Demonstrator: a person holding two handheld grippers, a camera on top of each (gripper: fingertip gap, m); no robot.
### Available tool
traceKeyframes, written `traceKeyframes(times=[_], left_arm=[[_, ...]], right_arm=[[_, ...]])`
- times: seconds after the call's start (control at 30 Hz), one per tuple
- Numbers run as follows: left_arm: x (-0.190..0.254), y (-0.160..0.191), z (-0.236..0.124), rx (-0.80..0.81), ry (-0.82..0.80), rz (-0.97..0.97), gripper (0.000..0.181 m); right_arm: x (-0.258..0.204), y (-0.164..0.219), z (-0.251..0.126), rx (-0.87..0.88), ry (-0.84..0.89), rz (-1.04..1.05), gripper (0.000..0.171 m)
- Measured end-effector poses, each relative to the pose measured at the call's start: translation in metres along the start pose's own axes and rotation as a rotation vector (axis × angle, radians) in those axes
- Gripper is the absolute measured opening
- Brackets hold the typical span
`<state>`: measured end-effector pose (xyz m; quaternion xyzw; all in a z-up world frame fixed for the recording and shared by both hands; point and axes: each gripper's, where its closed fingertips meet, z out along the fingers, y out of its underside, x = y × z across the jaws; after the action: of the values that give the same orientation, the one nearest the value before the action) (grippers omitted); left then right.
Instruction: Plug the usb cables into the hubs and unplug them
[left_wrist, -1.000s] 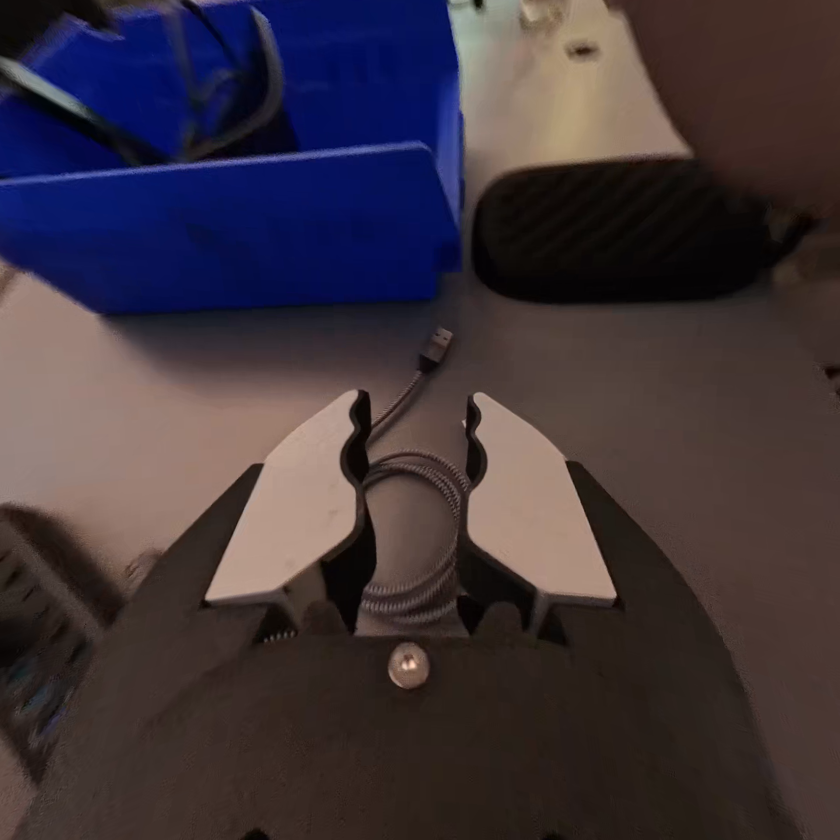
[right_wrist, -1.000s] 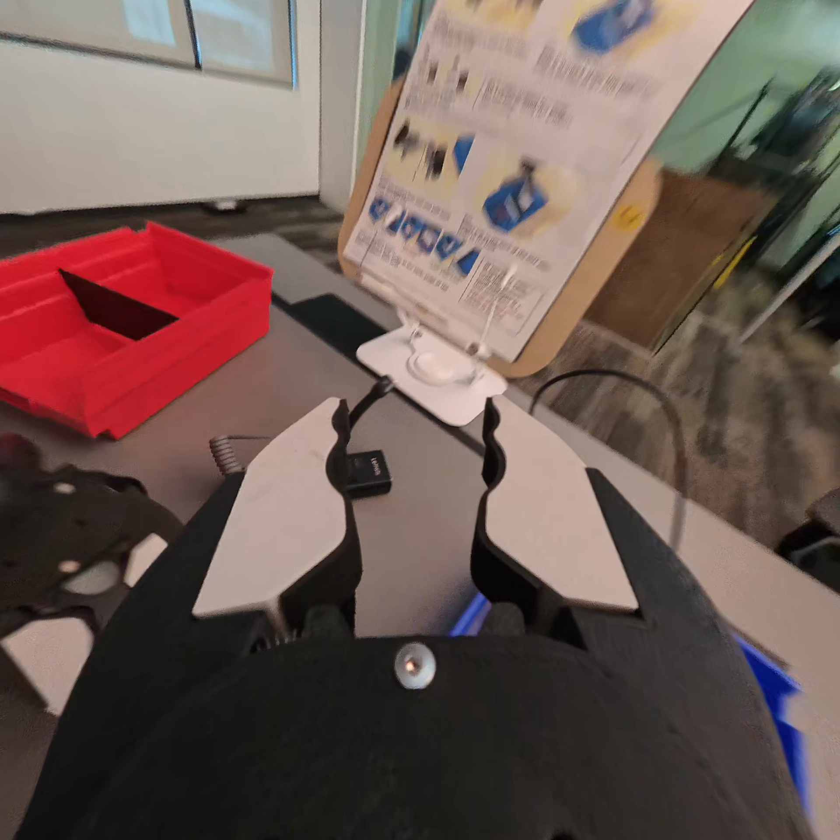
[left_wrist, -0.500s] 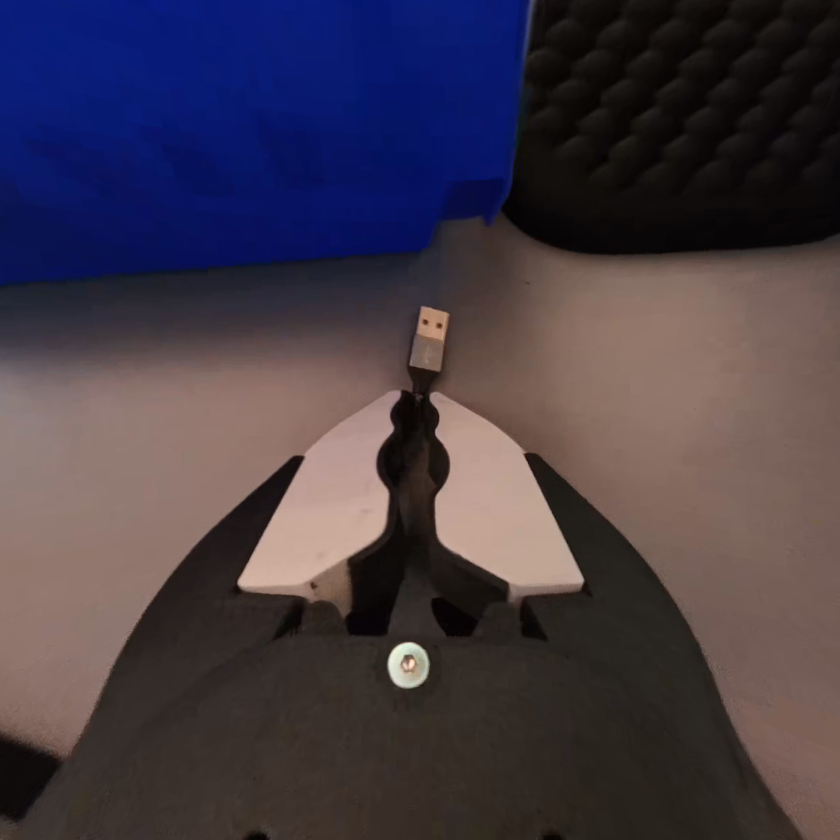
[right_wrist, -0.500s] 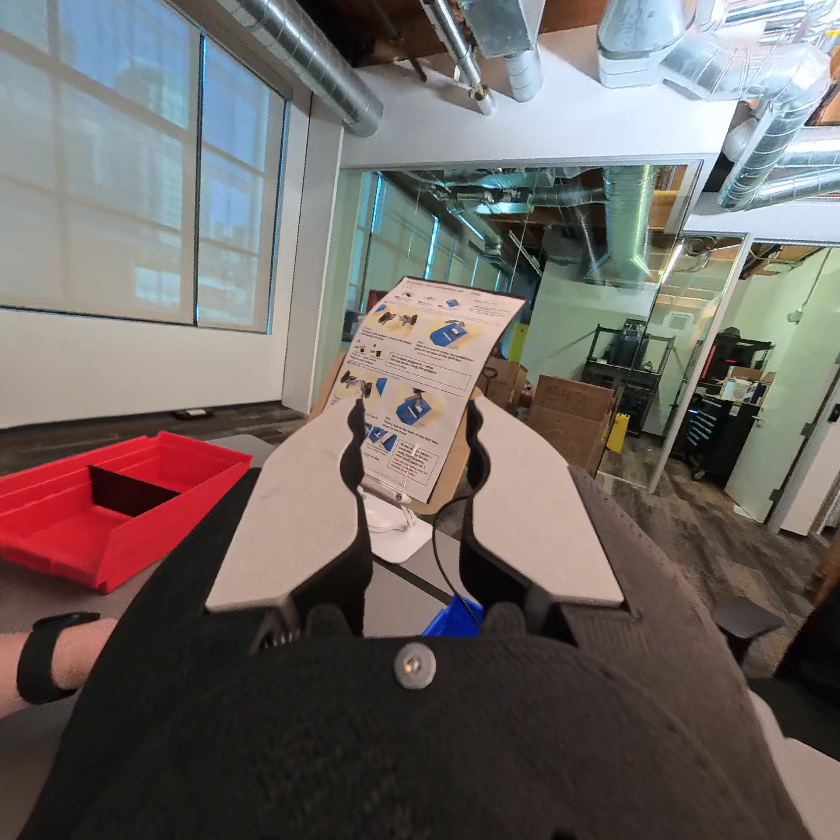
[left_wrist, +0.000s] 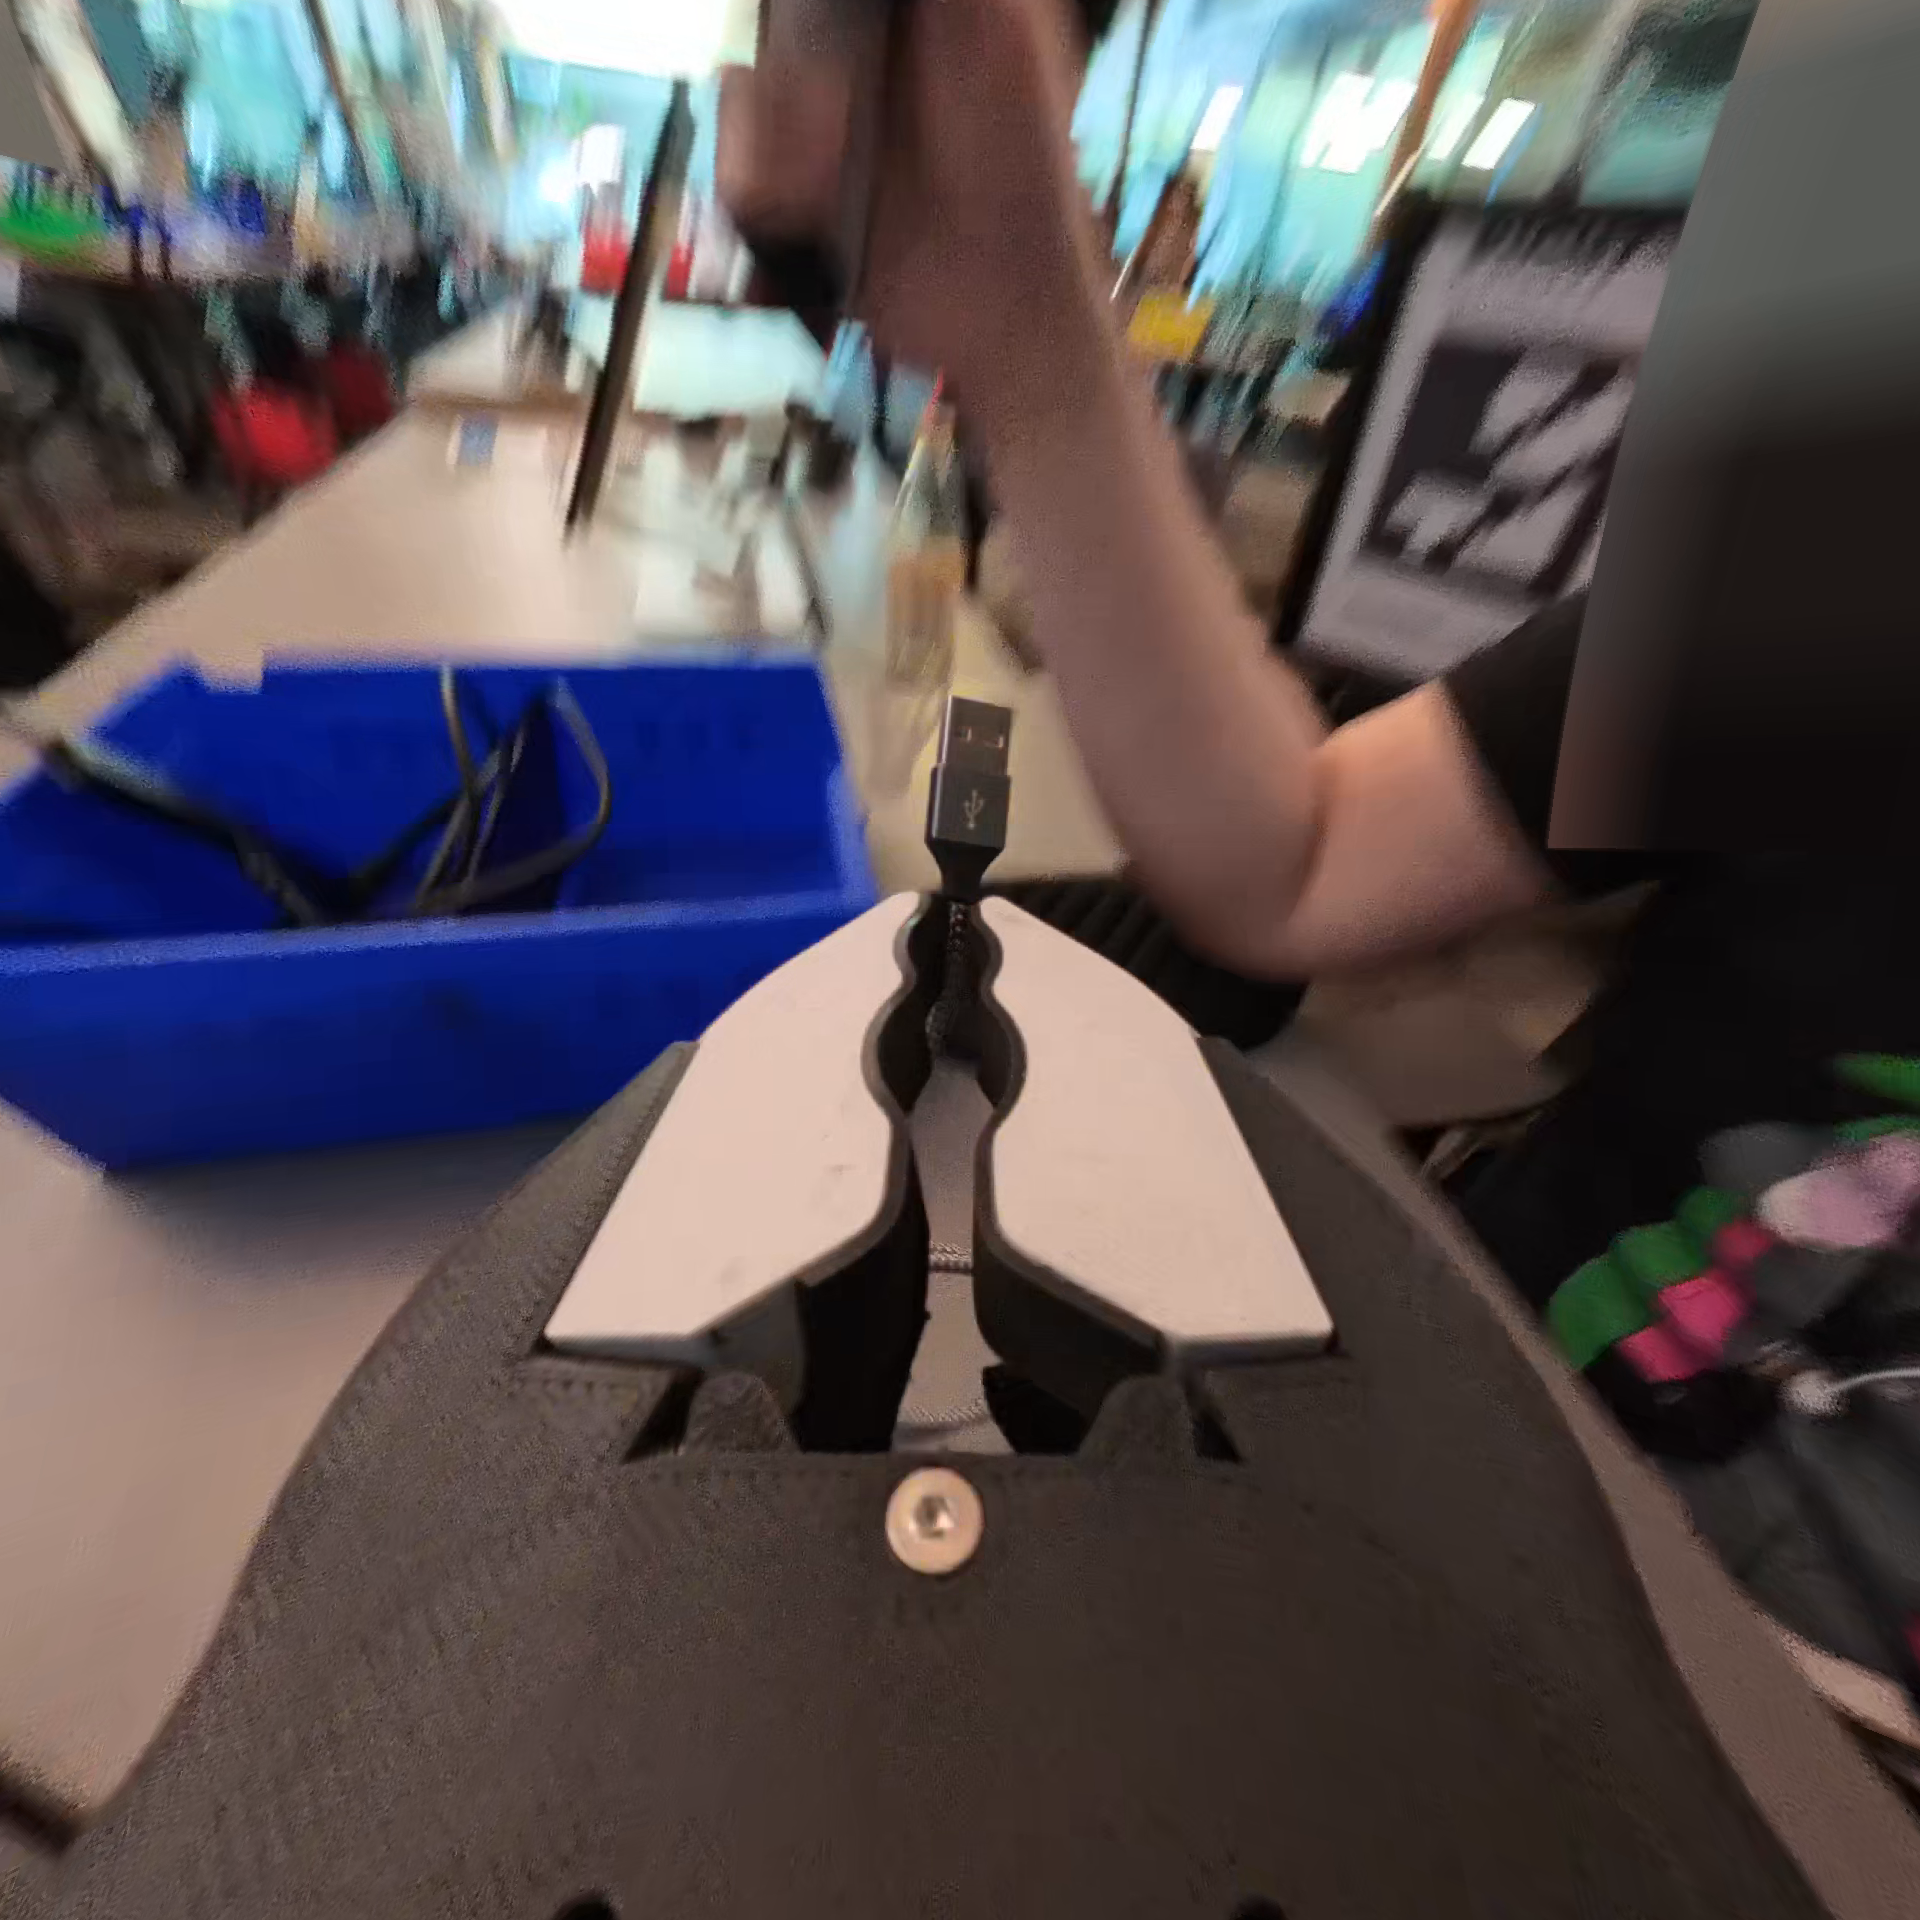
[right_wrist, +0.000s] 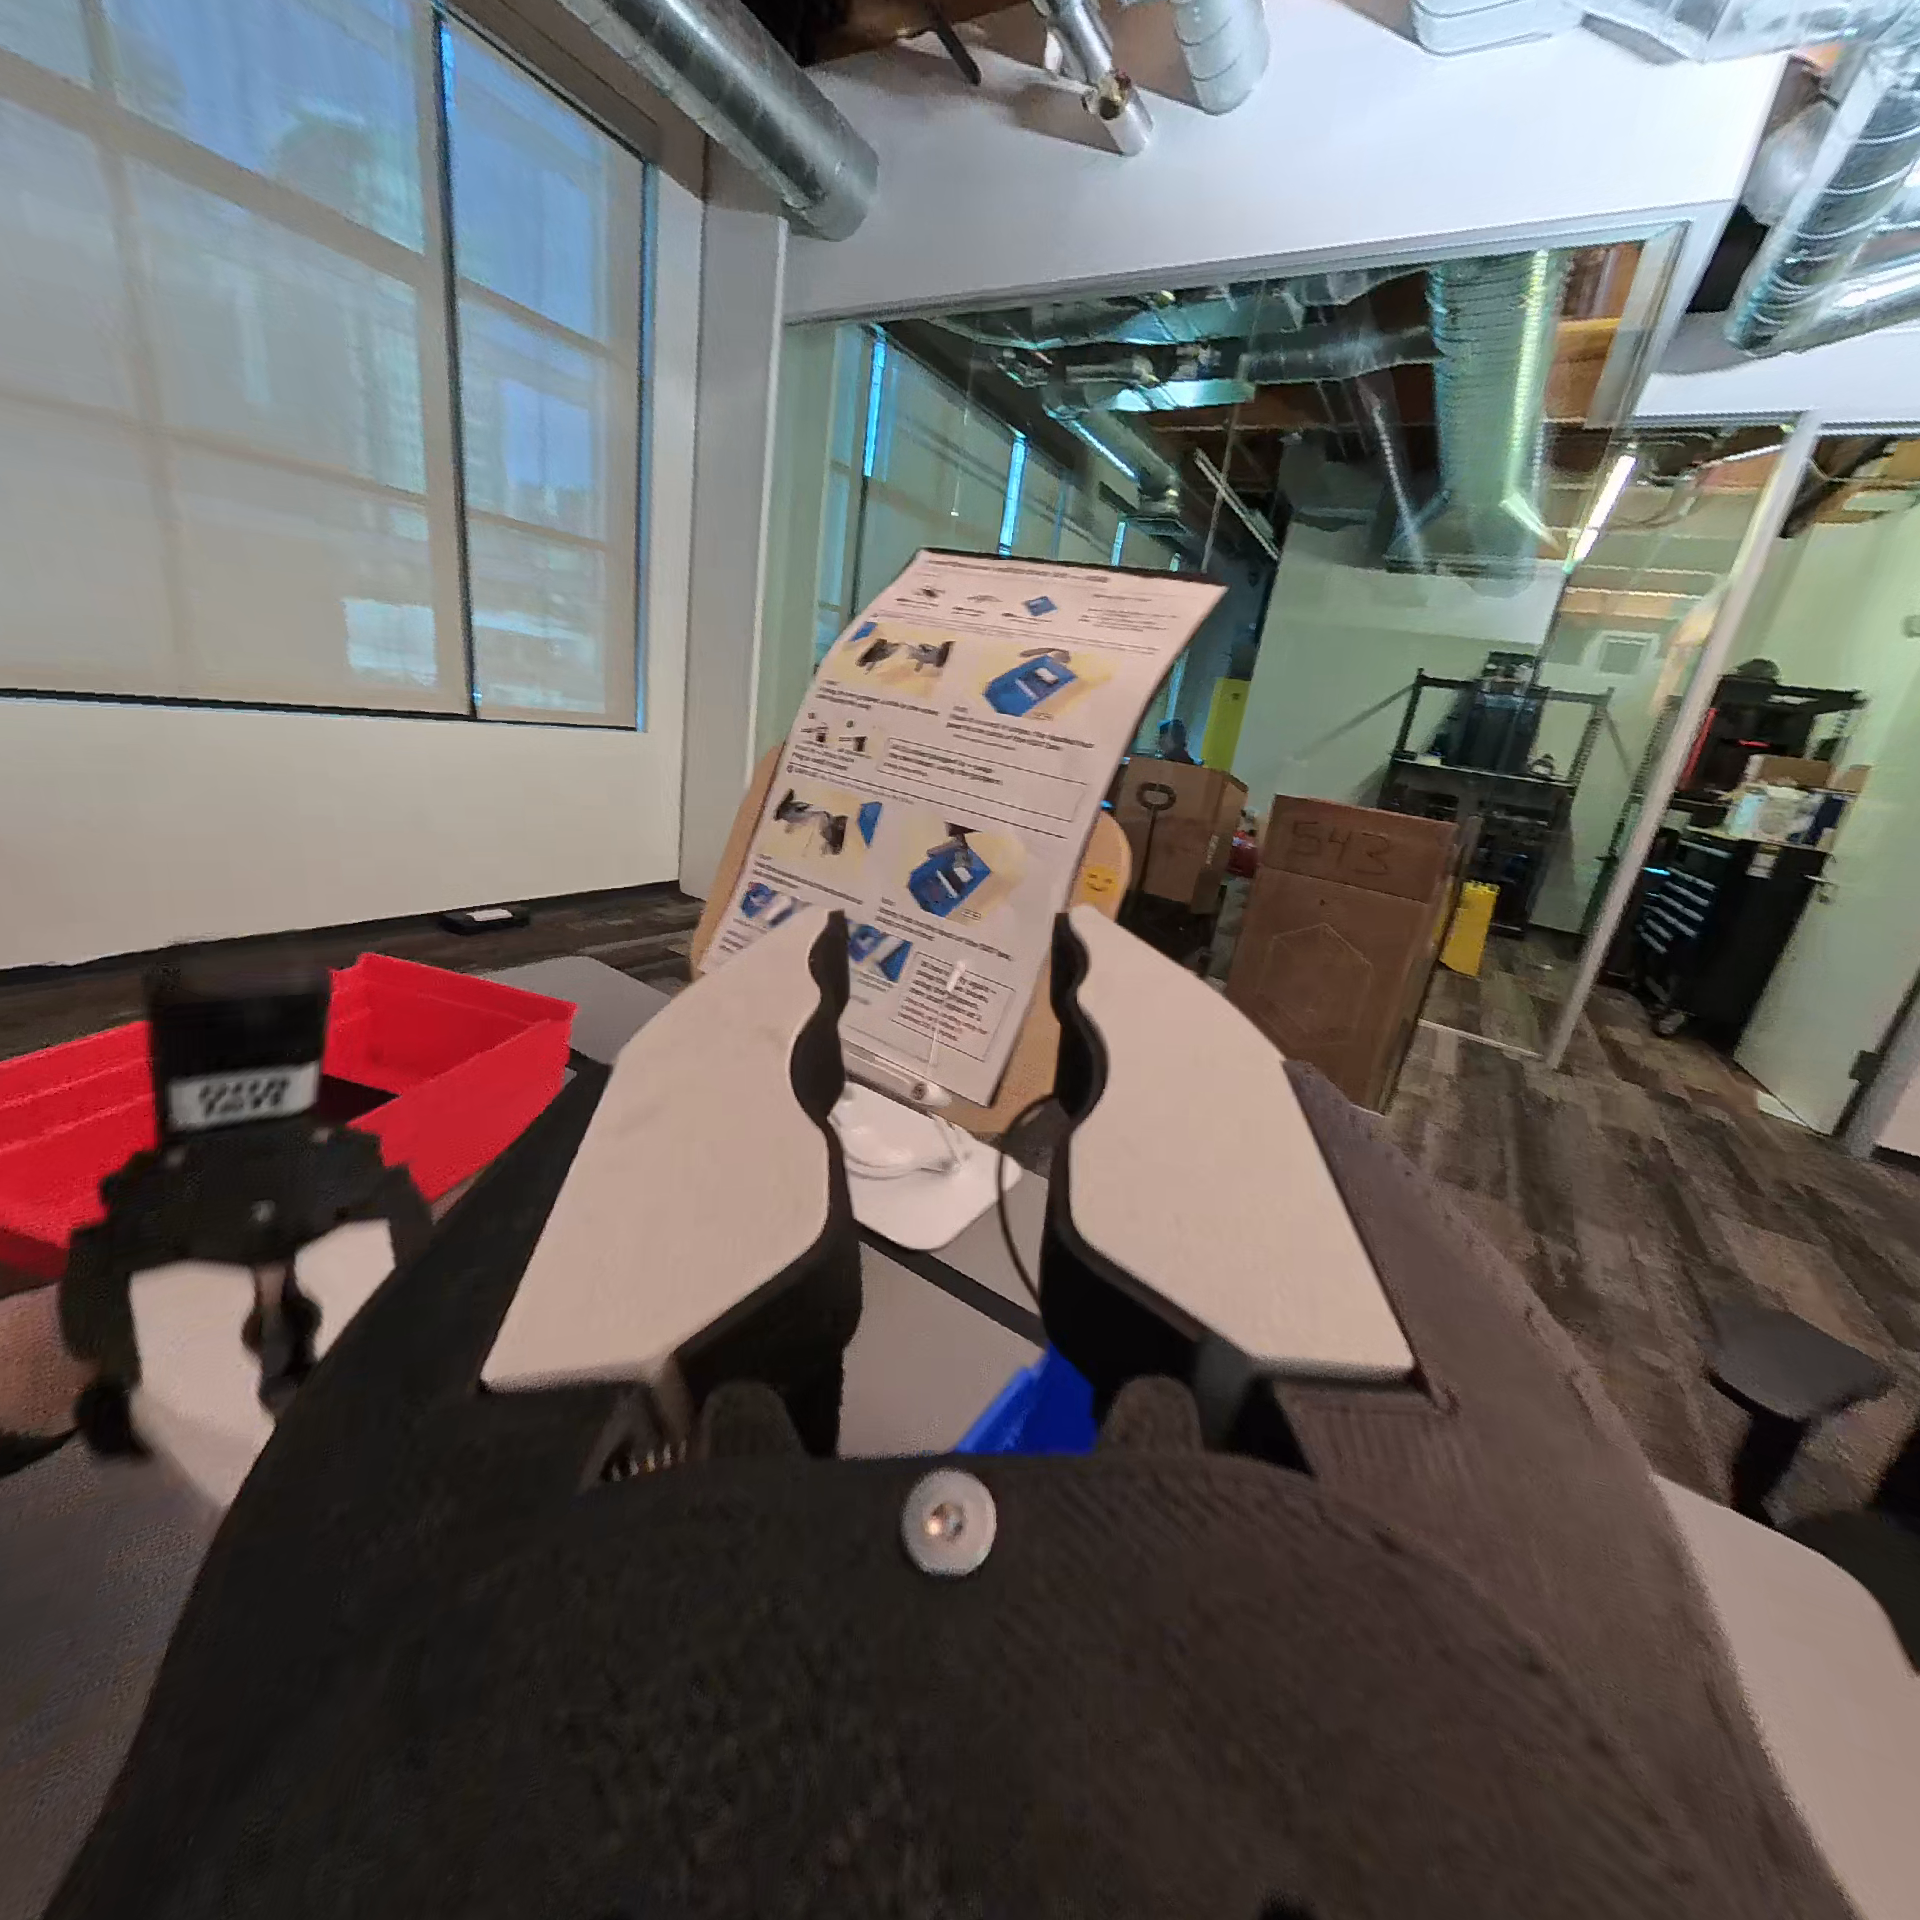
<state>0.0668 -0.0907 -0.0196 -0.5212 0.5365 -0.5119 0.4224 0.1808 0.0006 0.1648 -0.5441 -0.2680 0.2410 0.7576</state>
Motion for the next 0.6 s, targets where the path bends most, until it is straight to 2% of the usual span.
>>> traceKeyframes(times=[0.1,0.2,0.33,0.4,0.6], left_arm=[[0.013,-0.050,-0.042,0.277,0.126,-0.042,0.003],[0.021,-0.068,-0.066,0.410,0.191,-0.037,0.003],[0.030,-0.082,-0.085,0.513,0.255,-0.039,0.003],[0.033,-0.087,-0.095,0.558,0.274,-0.037,0.003],[0.035,-0.094,-0.104,0.572,0.207,0.011,0.003]], right_arm=[[-0.029,0.004,0.020,0.020,-0.101,0.018,0.038],[-0.082,0.010,0.040,0.033,-0.295,0.023,0.037],[-0.158,0.021,0.049,0.051,-0.594,0.034,0.039],[-0.183,0.029,0.049,0.030,-0.712,0.054,0.045],[-0.219,0.044,0.059,0.004,-0.787,0.134,0.046]])
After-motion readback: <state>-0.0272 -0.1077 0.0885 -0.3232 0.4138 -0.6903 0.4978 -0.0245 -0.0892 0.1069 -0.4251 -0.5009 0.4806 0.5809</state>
